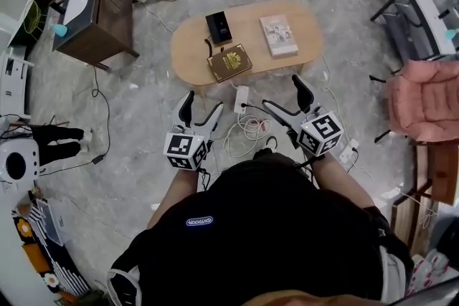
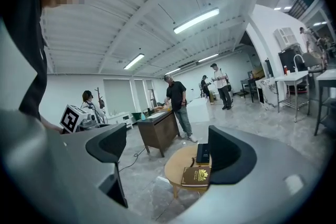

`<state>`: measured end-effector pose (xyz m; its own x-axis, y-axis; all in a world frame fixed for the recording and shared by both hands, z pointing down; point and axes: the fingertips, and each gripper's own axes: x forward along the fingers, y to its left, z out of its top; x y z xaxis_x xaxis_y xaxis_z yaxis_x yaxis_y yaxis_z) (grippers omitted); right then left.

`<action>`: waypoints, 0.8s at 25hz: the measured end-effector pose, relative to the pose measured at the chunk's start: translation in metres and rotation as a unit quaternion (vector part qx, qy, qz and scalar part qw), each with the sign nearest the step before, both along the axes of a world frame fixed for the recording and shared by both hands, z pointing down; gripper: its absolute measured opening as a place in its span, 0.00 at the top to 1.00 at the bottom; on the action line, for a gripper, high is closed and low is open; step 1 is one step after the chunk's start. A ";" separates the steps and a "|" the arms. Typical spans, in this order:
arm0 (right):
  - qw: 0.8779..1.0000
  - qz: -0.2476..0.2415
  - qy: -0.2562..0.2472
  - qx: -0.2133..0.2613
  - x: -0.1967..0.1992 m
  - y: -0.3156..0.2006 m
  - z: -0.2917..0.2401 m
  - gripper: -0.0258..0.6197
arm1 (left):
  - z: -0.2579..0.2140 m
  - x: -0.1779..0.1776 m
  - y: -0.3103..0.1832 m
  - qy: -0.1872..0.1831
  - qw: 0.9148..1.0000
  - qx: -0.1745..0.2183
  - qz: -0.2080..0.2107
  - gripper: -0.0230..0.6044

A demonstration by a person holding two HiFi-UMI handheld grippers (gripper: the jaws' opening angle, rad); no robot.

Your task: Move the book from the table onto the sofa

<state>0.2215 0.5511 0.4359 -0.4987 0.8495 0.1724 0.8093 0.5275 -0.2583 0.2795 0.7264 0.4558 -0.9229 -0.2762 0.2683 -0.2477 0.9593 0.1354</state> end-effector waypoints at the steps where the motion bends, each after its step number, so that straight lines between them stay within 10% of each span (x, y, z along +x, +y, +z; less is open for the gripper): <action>1: 1.000 -0.005 0.004 -0.001 -0.006 0.001 0.004 0.18 | 0.005 -0.006 -0.002 0.007 1.000 0.000 -0.001 0.39; 20: 0.996 -0.088 0.030 0.017 -0.074 -0.002 0.055 0.16 | 0.067 -0.063 -0.025 0.088 0.993 -0.018 -0.078 0.39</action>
<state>0.1473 0.5492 0.4907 -0.3307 0.9158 0.2279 0.8736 0.3885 -0.2932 0.2160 0.7011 0.5226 -0.8914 -0.1198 0.4370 -0.0703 0.9893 0.1279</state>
